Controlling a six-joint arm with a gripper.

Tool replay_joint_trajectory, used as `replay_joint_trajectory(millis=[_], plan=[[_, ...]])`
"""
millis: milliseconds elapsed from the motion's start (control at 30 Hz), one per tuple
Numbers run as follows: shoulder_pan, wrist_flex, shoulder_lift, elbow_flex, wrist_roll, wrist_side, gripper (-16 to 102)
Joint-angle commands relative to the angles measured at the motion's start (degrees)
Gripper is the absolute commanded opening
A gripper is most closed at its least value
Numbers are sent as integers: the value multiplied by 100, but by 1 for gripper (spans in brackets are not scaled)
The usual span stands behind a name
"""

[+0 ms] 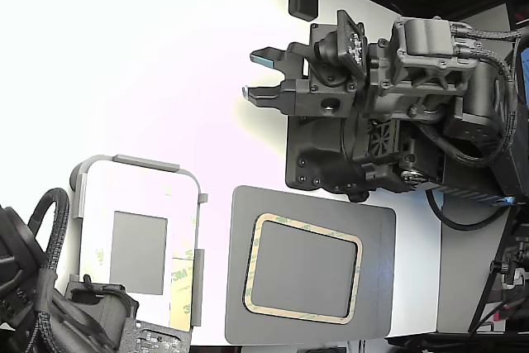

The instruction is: Peel off protective film from adhesive tape.

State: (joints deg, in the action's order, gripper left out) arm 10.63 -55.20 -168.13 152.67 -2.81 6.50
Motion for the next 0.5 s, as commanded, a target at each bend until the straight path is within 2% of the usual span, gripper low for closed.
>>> replay_joint_trajectory(millis=[0,467], plan=[[53,44,-123,-132,220,343,100],[-105,35,-53,-431,123,18,100]])
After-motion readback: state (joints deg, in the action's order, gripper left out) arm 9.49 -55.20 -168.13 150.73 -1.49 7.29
